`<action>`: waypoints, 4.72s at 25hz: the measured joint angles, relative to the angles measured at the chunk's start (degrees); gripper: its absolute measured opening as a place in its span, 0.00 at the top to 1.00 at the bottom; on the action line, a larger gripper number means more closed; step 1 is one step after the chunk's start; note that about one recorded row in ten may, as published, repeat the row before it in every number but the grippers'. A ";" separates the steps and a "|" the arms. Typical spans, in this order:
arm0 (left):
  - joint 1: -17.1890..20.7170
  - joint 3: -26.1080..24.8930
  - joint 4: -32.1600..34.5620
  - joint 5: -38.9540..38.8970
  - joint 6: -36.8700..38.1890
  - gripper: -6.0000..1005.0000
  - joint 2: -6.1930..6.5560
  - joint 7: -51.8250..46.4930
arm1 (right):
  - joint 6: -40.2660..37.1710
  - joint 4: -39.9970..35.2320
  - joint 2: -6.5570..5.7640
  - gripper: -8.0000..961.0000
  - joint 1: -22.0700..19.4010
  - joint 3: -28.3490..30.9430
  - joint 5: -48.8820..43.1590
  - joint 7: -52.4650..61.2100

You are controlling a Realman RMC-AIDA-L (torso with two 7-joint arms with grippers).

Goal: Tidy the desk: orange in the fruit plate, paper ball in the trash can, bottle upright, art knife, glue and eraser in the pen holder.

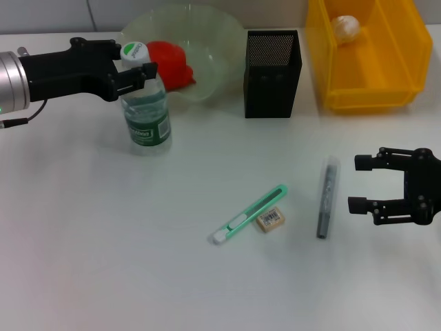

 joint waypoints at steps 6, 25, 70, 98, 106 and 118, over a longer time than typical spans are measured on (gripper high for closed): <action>-0.04 0.26 -0.60 -0.36 -1.81 0.53 0.05 0.02 | -0.02 -0.04 -0.01 0.13 0.03 0.00 0.00 0.36; -0.01 -0.24 -1.26 -0.61 -2.58 0.52 0.08 -0.25 | -0.01 -0.18 -0.01 0.13 0.44 0.52 -0.01 0.58; 9.67 -2.47 -21.64 -5.63 21.45 0.22 2.27 21.82 | -0.77 -16.28 4.12 0.13 24.09 -18.19 -25.77 28.27; 12.79 -3.09 -21.03 -4.07 22.32 0.22 5.34 20.22 | 23.40 -4.53 5.87 0.15 24.23 -49.13 -5.59 5.09; 12.86 -3.35 -21.00 -4.12 22.60 0.22 5.24 20.21 | 25.29 -4.22 5.97 0.31 24.16 -50.25 -5.38 4.52; 12.82 -3.92 -21.00 -4.30 23.22 0.22 5.12 20.21 | 28.94 -3.94 5.98 0.66 24.17 -54.57 -5.27 4.50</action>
